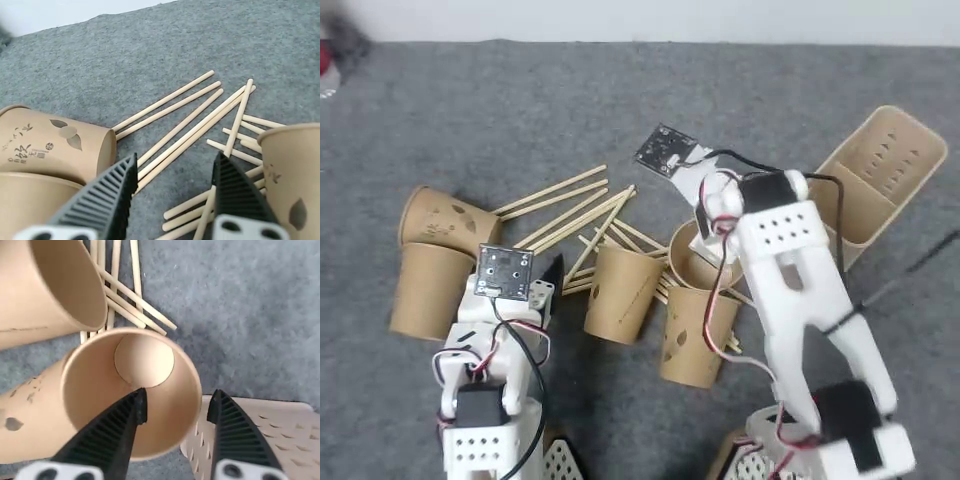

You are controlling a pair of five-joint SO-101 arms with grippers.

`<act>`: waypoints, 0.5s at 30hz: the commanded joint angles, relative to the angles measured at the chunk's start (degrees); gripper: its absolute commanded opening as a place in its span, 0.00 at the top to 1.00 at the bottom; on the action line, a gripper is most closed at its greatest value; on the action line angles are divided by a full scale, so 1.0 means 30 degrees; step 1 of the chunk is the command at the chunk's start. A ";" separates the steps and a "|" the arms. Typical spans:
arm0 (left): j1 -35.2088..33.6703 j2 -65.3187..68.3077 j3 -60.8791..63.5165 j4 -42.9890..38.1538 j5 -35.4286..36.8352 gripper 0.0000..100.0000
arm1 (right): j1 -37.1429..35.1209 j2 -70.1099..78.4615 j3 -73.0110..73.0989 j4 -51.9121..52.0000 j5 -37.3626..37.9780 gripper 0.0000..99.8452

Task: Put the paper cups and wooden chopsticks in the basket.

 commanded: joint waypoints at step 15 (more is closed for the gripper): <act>0.0117 -0.0264 -0.0132 -0.0029 -0.0176 0.76 | 0.2007 0.5582 -0.5509 -0.0366 0.0234 1.00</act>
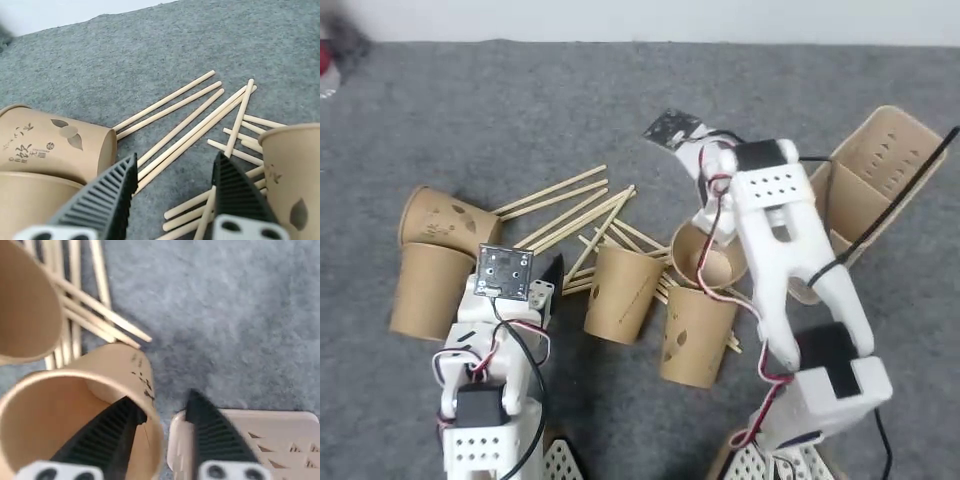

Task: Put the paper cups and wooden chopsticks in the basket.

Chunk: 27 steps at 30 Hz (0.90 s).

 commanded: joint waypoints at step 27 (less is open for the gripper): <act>0.0205 -0.0264 -0.0132 0.0000 -0.0176 0.76 | 1.1297 -0.5758 -1.6791 0.7311 -0.3634 0.99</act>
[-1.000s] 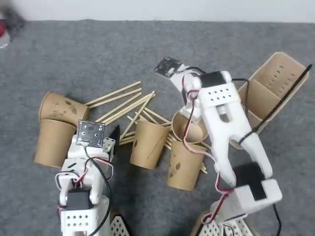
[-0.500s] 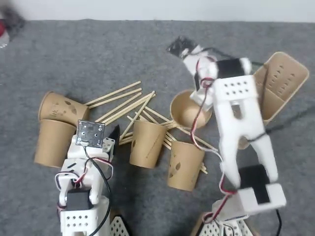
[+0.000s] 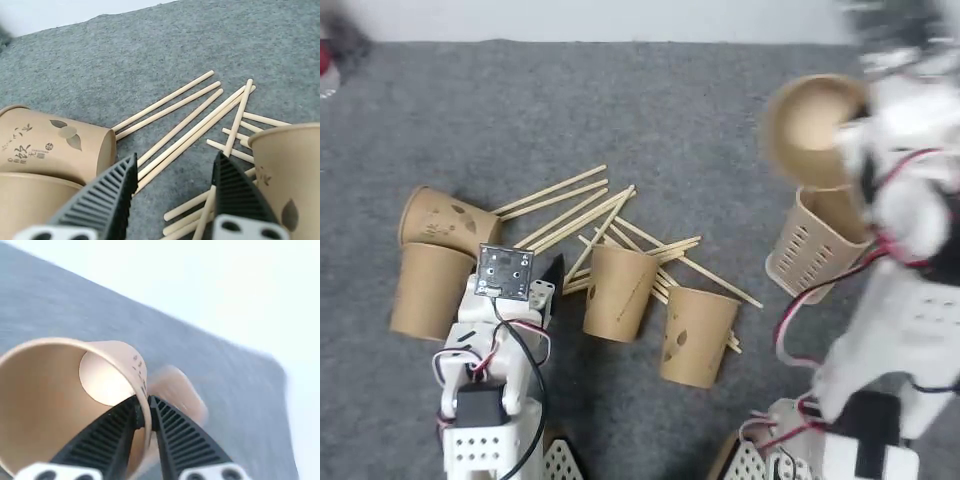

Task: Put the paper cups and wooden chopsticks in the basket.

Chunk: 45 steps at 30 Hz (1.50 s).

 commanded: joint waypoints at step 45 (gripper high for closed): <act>0.0147 -0.0264 -0.0132 0.0000 -0.0176 0.76 | -1.1560 -0.5875 1.5941 0.0718 0.0967 0.76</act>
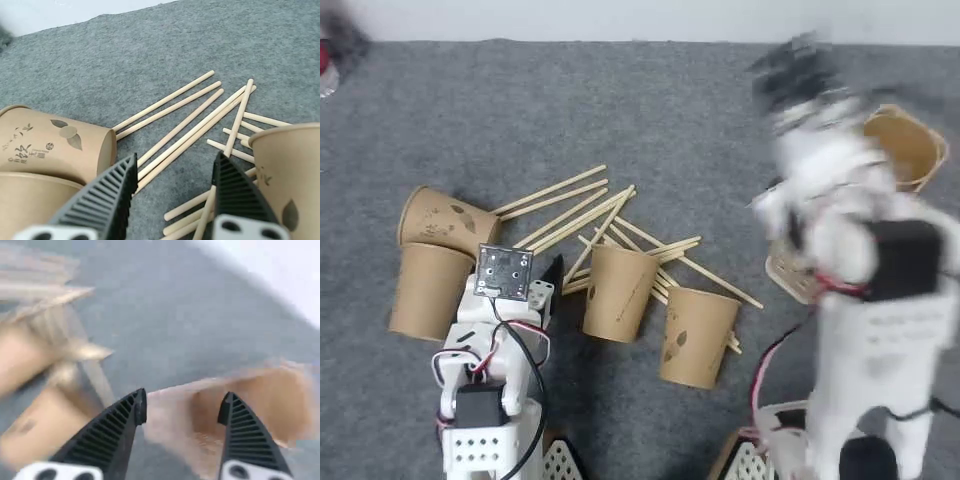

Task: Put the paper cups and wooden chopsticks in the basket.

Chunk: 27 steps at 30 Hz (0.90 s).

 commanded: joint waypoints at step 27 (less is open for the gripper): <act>0.0176 -0.0264 -0.0132 0.0029 -0.0176 0.76 | -0.6315 -0.0718 1.3919 -0.5348 0.2110 0.76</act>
